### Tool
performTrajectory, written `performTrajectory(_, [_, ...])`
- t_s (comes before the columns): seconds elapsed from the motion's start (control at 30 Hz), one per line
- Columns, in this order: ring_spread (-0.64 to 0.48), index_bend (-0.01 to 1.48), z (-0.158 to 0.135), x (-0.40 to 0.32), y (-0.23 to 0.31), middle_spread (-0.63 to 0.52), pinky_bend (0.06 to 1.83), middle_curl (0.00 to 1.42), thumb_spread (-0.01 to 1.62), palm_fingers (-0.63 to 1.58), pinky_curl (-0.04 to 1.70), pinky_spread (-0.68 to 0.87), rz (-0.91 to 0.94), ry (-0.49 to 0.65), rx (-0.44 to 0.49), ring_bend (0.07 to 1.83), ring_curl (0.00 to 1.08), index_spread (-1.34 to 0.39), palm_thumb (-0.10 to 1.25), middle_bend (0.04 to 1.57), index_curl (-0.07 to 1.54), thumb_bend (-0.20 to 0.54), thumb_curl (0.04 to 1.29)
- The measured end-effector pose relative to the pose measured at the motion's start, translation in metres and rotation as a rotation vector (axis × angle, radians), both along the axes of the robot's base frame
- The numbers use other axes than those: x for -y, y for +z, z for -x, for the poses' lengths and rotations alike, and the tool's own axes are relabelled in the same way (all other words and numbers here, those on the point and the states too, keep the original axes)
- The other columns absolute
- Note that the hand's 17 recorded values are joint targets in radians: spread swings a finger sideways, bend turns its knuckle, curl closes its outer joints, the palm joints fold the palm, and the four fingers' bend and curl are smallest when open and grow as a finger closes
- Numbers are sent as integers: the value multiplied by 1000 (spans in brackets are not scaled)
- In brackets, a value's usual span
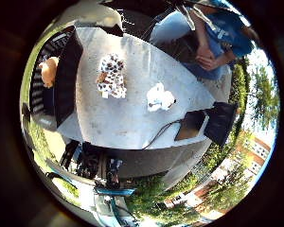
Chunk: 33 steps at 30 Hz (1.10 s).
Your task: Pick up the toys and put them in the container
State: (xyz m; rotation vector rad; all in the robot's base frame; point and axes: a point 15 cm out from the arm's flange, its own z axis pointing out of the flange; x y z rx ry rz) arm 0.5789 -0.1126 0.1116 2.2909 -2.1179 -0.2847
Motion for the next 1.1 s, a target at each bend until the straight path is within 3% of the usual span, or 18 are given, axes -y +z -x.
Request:
performTrajectory(0.17, [304,172,-7,65,-36,113,603,334,1120,176,388,512,97,-37,46,496,327,-73,669,191,210,-30,469])
performTrajectory(0.43, [286,147,17,156,-61,91,657,337,1106,164,377,524,339,108,-30,517,332,-72,636,185,215,-34,445])
performTrajectory(0.7, [277,153,27,191,-92,81,654,348,1102,147,350,514,466,248,-92,485,319,-83,614,192,221,-34,413])
performTrajectory(1.1, [304,158,18,221,-140,92,678,350,1103,192,322,518,573,291,-32,494,314,-43,562,182,225,-36,374])
